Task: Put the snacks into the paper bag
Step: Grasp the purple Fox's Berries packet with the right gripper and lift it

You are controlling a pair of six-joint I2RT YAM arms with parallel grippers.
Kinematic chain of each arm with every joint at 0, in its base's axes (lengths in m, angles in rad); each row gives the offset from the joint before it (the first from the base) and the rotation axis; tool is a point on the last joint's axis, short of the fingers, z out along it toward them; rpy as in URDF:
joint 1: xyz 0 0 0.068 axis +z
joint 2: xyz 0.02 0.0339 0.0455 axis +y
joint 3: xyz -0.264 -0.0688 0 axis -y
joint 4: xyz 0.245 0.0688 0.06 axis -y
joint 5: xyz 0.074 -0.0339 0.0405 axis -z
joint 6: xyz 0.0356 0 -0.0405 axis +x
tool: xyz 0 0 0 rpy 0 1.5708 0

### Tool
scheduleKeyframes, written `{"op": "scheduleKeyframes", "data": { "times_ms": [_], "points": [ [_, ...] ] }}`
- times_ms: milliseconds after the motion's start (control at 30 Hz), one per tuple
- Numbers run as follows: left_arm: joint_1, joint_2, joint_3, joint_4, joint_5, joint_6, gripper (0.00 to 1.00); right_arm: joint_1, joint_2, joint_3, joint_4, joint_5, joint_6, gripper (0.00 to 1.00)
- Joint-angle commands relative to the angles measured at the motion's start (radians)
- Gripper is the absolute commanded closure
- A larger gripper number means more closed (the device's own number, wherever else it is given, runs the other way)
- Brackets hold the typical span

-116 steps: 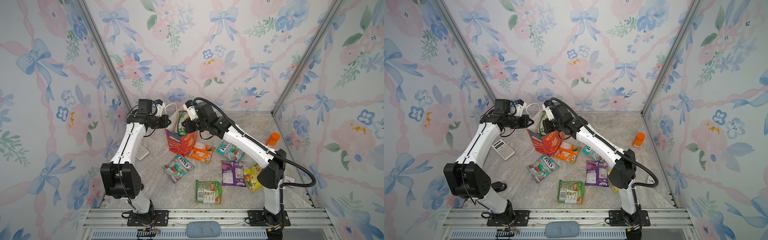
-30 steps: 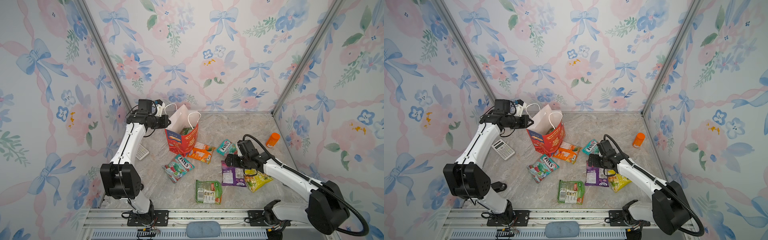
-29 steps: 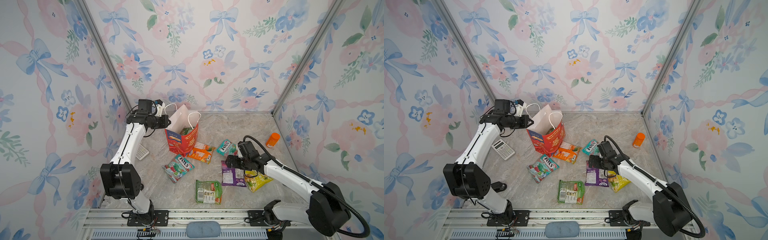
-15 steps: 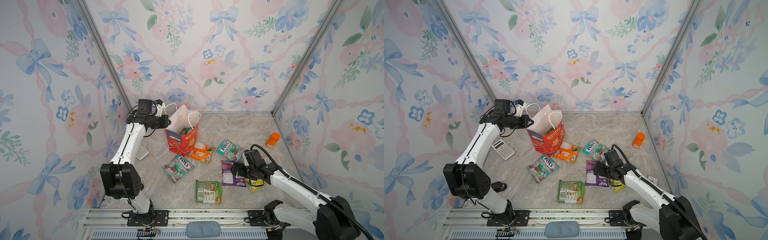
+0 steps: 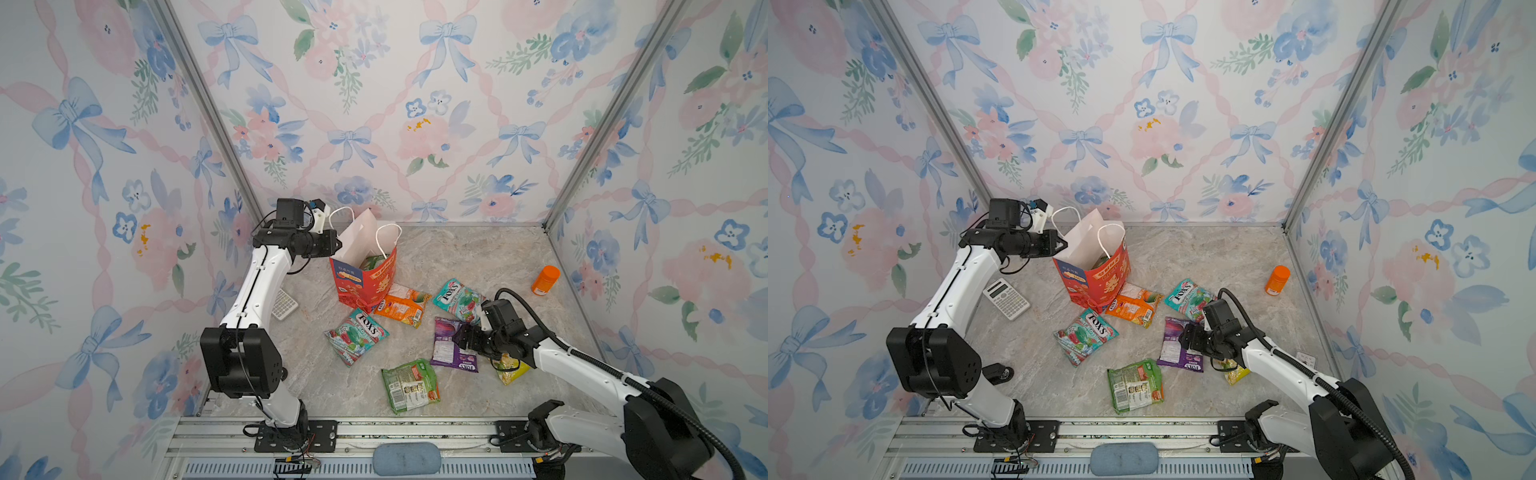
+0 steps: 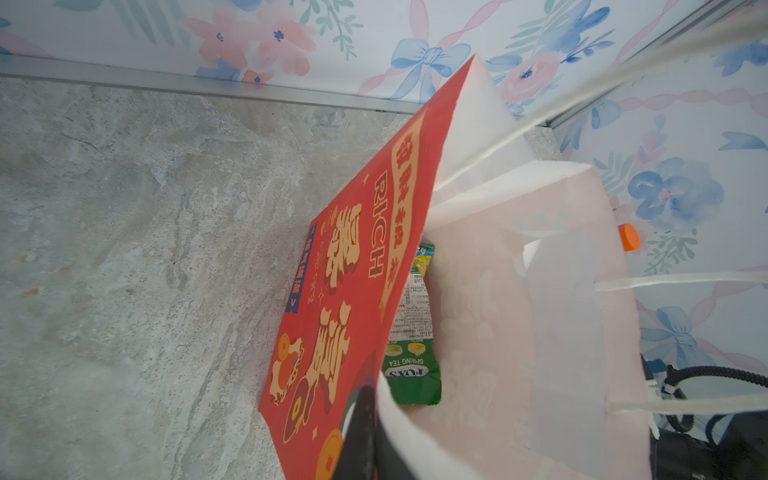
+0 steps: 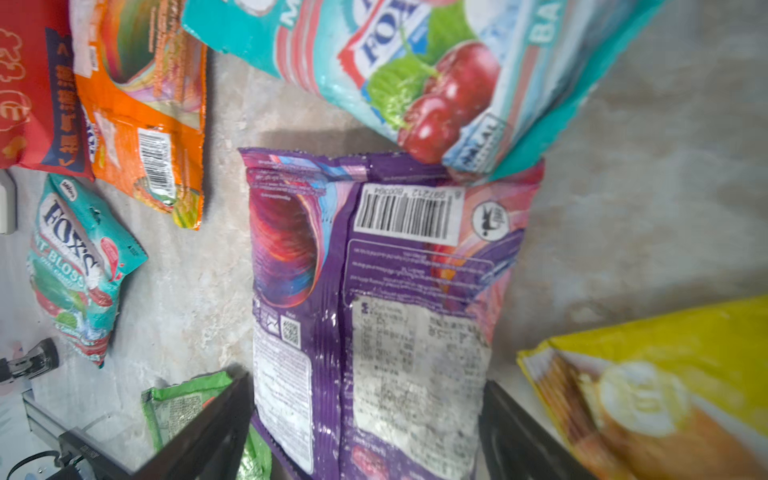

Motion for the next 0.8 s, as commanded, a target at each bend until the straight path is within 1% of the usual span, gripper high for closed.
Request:
{"op": "scheduleKeyframes", "data": {
  "times_ms": [0, 167, 333, 400, 567, 667, 767],
  "points": [
    [0.002, -0.008, -0.021, -0.027, 0.010, -0.005, 1.00, 0.010, 0.003, 0.005, 0.027, -0.015, 0.027, 0.15],
    [0.002, -0.008, -0.019, -0.028, 0.012, -0.005, 1.00, -0.045, -0.019, -0.028, 0.005, -0.021, 0.008, 0.19],
    [0.002, -0.007, -0.019, -0.028, 0.010, -0.005, 1.00, -0.055, -0.038, -0.066, 0.024, -0.032, 0.027, 0.23],
    [0.002, -0.008, -0.019, -0.027, 0.011, -0.007, 1.00, -0.055, -0.034, -0.086, 0.050, -0.039, 0.042, 0.25],
    [0.002, -0.005, -0.020, -0.028, 0.013, -0.006, 1.00, -0.055, -0.012, -0.125, 0.142, -0.070, 0.083, 0.35],
    [0.002, -0.007, -0.019, -0.028, 0.013, -0.007, 1.00, -0.055, 0.002, -0.145, 0.204, -0.090, 0.108, 0.38],
    [0.002, -0.008, -0.019, -0.028, 0.012, -0.007, 1.00, -0.054, 0.021, -0.155, 0.257, -0.105, 0.125, 0.45]
  ]
}}
